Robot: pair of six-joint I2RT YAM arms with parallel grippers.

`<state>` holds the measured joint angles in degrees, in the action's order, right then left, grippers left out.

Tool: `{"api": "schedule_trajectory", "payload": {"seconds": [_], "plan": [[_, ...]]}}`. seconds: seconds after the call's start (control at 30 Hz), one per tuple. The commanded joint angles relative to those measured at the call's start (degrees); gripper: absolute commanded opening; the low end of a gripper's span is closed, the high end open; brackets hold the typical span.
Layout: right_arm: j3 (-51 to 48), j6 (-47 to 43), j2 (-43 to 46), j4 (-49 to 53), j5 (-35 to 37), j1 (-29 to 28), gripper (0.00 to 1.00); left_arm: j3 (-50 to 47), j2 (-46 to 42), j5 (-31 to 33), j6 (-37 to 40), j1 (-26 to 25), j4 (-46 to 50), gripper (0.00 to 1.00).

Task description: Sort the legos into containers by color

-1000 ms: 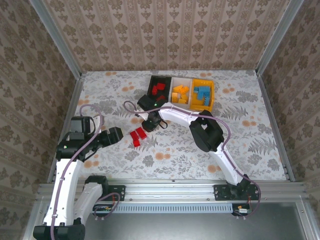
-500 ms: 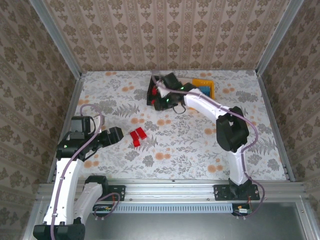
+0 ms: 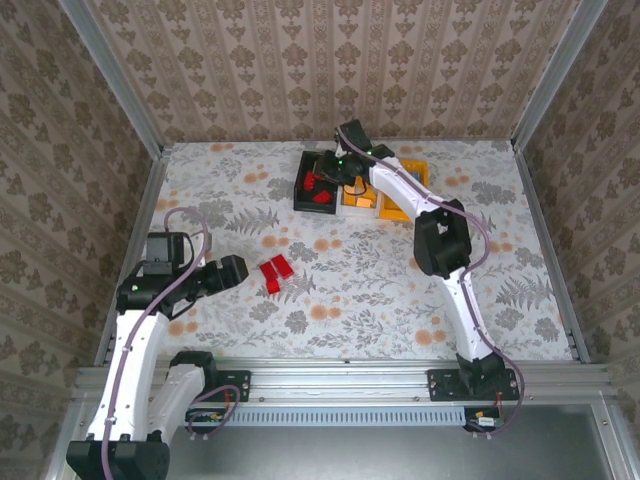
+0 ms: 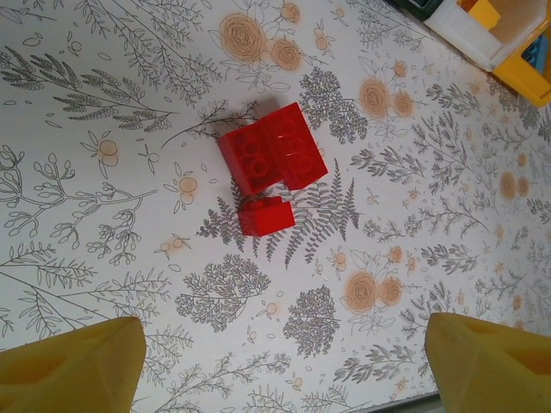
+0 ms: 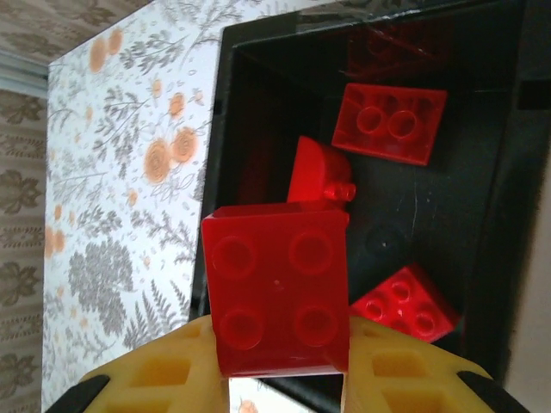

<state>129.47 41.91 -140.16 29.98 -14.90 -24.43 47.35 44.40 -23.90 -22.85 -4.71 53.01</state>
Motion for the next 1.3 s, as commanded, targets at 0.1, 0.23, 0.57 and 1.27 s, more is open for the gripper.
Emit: {"api": "schedule_trajectory", "payload": {"seconds": [0.1,0.23,0.57,1.27], "plan": [[10.27,4.77,-5.52,2.94,1.29,-0.36,0.54,-0.6,-0.02,-1.22,1.4,0.4,-1.12,0.86],[10.81,3.44,-5.35,2.54,0.25,-0.67,0.6,-0.68,-0.15,-1.5,1.45,0.23,-1.19,0.86],[8.36,-5.1,2.26,2.86,-3.24,-3.44,0.62,-0.74,-0.81,-0.49,1.13,-0.78,-0.99,0.86],[-12.61,-29.02,16.84,23.96,1.56,-21.85,0.62,-0.69,-11.98,5.18,-0.51,0.58,-1.06,0.86]]}}
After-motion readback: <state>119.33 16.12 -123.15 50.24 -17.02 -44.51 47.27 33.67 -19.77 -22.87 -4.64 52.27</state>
